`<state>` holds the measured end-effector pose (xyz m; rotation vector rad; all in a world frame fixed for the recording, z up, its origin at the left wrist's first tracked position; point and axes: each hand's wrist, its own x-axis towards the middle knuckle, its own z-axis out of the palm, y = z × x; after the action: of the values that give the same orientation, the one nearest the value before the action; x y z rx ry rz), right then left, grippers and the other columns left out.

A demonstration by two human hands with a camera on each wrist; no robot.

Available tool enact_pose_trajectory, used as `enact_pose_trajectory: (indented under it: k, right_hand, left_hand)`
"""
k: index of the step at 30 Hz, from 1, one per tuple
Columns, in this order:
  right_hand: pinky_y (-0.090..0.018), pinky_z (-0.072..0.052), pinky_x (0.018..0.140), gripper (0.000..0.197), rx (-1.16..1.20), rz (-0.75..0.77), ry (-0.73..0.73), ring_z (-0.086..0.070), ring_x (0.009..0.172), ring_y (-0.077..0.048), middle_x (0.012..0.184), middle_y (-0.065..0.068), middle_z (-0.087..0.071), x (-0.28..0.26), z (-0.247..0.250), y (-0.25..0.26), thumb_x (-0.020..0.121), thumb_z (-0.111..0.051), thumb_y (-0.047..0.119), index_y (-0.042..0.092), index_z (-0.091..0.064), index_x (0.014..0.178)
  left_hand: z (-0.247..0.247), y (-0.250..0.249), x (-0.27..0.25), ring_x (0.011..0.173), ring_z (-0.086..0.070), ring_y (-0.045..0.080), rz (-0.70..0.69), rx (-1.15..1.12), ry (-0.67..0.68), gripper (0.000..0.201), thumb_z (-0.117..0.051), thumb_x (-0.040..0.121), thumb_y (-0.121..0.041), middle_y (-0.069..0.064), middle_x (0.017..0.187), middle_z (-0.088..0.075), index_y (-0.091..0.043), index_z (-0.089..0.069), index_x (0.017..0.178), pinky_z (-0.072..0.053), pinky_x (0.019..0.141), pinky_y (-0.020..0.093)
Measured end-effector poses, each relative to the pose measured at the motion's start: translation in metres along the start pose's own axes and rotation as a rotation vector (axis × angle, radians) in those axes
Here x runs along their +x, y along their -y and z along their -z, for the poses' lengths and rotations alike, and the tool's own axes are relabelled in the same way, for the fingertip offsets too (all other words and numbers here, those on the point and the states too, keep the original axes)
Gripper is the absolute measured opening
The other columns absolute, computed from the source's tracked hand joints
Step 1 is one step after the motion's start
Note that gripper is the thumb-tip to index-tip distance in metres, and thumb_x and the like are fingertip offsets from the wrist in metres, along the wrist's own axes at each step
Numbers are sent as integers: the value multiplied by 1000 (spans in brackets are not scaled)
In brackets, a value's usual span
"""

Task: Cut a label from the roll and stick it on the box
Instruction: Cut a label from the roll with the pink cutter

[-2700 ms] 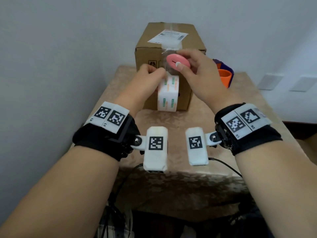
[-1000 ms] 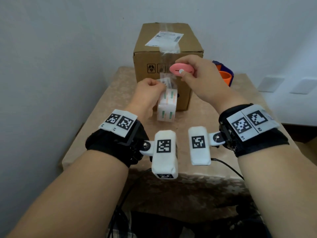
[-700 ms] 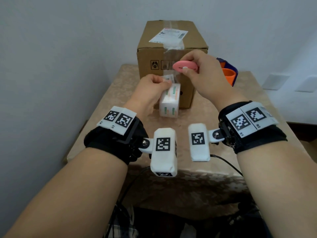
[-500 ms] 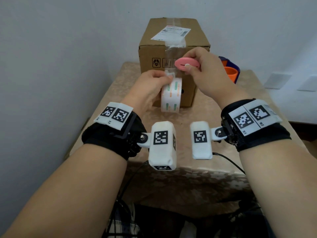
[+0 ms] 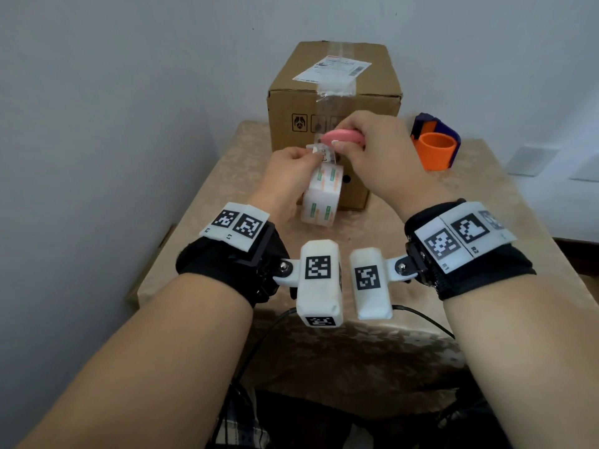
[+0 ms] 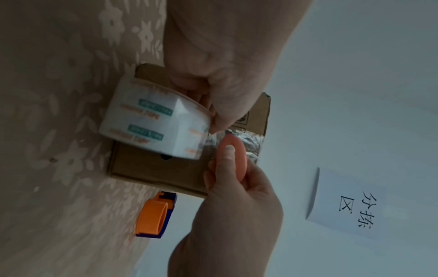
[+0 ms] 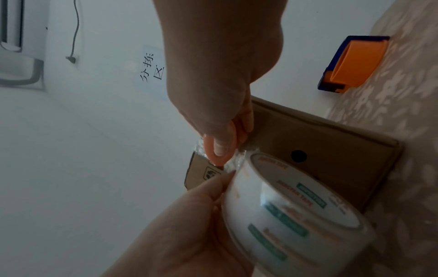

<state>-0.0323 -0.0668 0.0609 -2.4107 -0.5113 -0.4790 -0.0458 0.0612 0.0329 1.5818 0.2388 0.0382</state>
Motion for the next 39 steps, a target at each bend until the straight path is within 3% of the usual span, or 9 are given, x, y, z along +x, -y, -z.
enact_pose_trajectory:
  k: [6,10,14,21,26,29,35,37,39]
  right_hand:
    - [-25,-41,76,16,-51,17,4,-57,92,-15,102,-1,-68,-1,-11,4,89,-60,22,19,-66,103]
    - [-29,-43,81,18,-109,25,4,-58,100,-20,106,-4,-67,-2,-12,7,90,-58,20,16,-66,105]
    - [-36,-48,86,18,-168,57,11,-58,102,-24,106,-7,-67,-2,-13,10,90,-57,17,13,-66,105]
    - [-24,-38,78,20,-205,17,33,-59,104,-18,110,-4,-68,0,1,7,91,-58,18,11,-66,108]
    - [-26,-37,78,22,-213,-4,63,-59,104,-22,111,-7,-68,1,5,2,92,-58,20,12,-65,111]
    - [-25,-37,76,21,-229,1,65,-57,98,-15,110,-6,-68,3,4,2,92,-58,19,12,-64,110]
    - [-31,-43,78,20,-289,39,85,-59,101,-23,108,-7,-68,3,2,7,92,-58,16,11,-64,110]
    - [-33,-45,80,22,-286,29,96,-60,102,-23,109,-8,-68,2,5,7,91,-58,18,12,-63,112]
    - [-29,-42,78,23,-275,19,106,-59,103,-21,111,-7,-68,1,8,6,92,-58,18,12,-63,114]
  left_hand:
    - [-1,0,-3,96,-68,34,-1,-15,9,8,-55,92,-16,19,106,-70,-12,-62,91,-54,86,45]
    - [-2,0,-5,87,-65,30,-14,-42,25,9,-54,92,-12,20,101,-68,-9,-61,88,-54,80,41]
    - [-2,0,-5,83,-65,29,-30,-37,27,14,-55,92,-14,21,97,-68,-3,-64,94,-52,72,36]
    - [-2,-2,-5,76,-64,22,-20,2,-2,13,-55,93,-16,12,90,-67,-15,-59,80,-52,68,31]
    - [-3,-2,-6,85,-64,25,-28,31,-8,12,-55,93,-15,18,101,-69,-14,-59,82,-53,75,35]
    - [-2,-2,-6,89,-65,26,-21,39,-12,12,-55,93,-15,18,105,-69,-15,-59,82,-54,82,39]
    - [2,-2,-5,81,-64,24,-37,60,3,12,-56,92,-16,15,96,-68,-15,-59,80,-50,64,29]
    - [2,-3,-5,84,-66,27,-52,86,7,13,-57,92,-17,18,99,-70,-16,-60,80,-53,68,34]
    - [1,-3,-6,93,-68,33,-63,100,10,13,-58,91,-18,21,104,-70,-16,-60,78,-55,81,42]
